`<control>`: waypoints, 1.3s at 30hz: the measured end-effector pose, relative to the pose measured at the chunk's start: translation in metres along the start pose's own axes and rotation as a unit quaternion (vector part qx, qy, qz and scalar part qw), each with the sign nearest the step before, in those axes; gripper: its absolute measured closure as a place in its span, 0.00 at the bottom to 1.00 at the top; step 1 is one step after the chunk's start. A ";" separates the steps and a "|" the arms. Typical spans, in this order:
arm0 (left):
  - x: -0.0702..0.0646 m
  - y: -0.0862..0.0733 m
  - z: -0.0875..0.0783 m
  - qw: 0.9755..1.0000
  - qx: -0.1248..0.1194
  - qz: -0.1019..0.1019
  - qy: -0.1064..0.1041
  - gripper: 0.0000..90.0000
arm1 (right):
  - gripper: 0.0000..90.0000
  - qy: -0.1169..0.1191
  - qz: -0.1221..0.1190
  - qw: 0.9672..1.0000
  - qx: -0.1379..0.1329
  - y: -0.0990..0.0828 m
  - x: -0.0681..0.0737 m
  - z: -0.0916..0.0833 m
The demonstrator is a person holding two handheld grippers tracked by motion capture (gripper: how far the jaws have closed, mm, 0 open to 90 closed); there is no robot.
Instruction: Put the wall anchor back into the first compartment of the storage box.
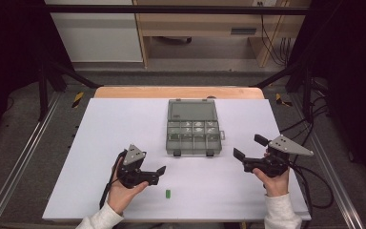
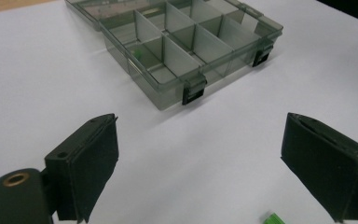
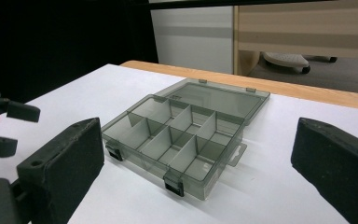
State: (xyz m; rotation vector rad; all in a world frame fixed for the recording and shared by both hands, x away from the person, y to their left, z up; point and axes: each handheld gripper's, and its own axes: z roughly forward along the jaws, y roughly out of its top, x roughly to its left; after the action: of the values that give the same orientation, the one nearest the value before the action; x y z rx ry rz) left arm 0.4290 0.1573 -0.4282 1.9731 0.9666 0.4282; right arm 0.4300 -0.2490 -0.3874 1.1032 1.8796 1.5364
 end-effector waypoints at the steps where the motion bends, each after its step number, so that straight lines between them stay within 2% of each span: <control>1: -0.002 -0.002 0.001 1.000 0.003 -0.002 -0.001 0.12 | 0.03 -0.001 -0.002 1.000 -0.001 0.000 0.000 0.000; 12: -0.019 -0.027 0.009 0.999 0.050 0.010 -0.002 0.19 | 0.03 0.000 0.000 1.000 -0.001 0.000 0.000 0.000; 23: -0.033 -0.044 0.018 0.996 0.089 0.013 -0.001 0.32 | 0.03 0.000 0.001 1.000 0.000 0.000 0.000 -0.001; 30: -0.039 -0.048 0.020 0.995 0.098 0.017 0.001 0.40 | 0.03 -0.001 0.002 1.000 -0.002 0.000 0.001 -0.001; 39: -0.047 -0.049 0.019 0.995 0.096 0.016 0.007 0.47 | 0.03 0.000 0.002 1.000 -0.002 0.000 0.001 -0.001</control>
State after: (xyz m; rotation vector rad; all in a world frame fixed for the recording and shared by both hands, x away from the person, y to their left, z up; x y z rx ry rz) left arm 0.3882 0.1258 -0.4760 2.1635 1.0176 0.3802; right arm 0.4284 -0.2490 -0.3873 1.1059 1.8746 1.5424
